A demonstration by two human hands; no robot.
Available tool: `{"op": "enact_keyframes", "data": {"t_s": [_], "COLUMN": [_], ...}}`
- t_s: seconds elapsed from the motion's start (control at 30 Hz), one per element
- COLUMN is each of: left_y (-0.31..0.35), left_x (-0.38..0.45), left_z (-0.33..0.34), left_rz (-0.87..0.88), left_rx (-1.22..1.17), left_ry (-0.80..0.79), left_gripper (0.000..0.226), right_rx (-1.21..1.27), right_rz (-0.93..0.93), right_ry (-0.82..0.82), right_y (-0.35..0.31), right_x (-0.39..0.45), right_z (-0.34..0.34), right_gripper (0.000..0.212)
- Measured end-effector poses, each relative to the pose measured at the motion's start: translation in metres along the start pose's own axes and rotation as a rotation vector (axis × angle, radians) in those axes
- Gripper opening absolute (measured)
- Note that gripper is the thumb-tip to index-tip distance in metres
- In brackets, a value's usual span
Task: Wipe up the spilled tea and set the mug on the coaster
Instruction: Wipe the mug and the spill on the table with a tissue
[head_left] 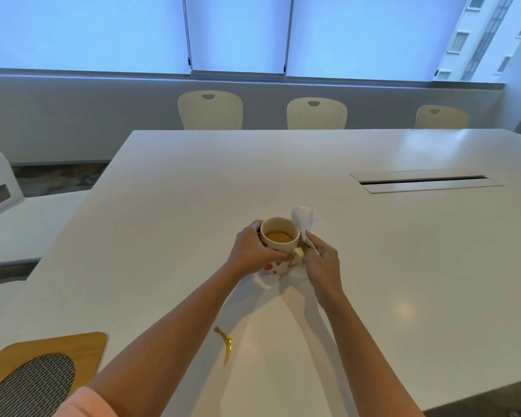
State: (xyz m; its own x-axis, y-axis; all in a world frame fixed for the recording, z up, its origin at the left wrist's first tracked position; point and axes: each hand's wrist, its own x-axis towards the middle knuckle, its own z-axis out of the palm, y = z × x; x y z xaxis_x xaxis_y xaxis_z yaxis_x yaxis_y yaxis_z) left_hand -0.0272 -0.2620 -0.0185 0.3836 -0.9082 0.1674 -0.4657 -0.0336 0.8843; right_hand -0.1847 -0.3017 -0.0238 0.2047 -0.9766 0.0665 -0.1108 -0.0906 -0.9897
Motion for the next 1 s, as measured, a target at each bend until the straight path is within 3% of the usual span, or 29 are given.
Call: {"op": "enact_keyframes", "data": {"t_s": [0.2,0.33,0.5,0.73,1.0], "left_y": [0.000,0.000,-0.001,-0.005,0.002], "left_x": [0.001,0.000,0.000,0.005,0.001], "left_z": [-0.003,-0.004,-0.003,-0.004,-0.002], "left_rz": [0.035,0.043,0.057,0.073,0.084], "left_rx": [0.039,0.042,0.035,0.045,0.063], "left_ry": [0.014,0.019,0.022,0.008,0.049], "left_gripper": [0.079,0.076,0.079,0.075,0.074], "right_rx": [0.169,0.222,0.186,0.232,0.293], "right_rz": [0.109,0.195,0.256,0.337,0.238], "right_ry": [-0.222,-0.330,-0.323,-0.184,-0.100], "right_y": [0.006,0.004,-0.002,-0.004,-0.006], "right_x": [0.003,0.007,0.011,0.013,0.012], "right_z": [-0.005,-0.014,-0.022,-0.029,-0.013], "right_gripper": [0.020,0.025,0.027,0.023,0.013]}}
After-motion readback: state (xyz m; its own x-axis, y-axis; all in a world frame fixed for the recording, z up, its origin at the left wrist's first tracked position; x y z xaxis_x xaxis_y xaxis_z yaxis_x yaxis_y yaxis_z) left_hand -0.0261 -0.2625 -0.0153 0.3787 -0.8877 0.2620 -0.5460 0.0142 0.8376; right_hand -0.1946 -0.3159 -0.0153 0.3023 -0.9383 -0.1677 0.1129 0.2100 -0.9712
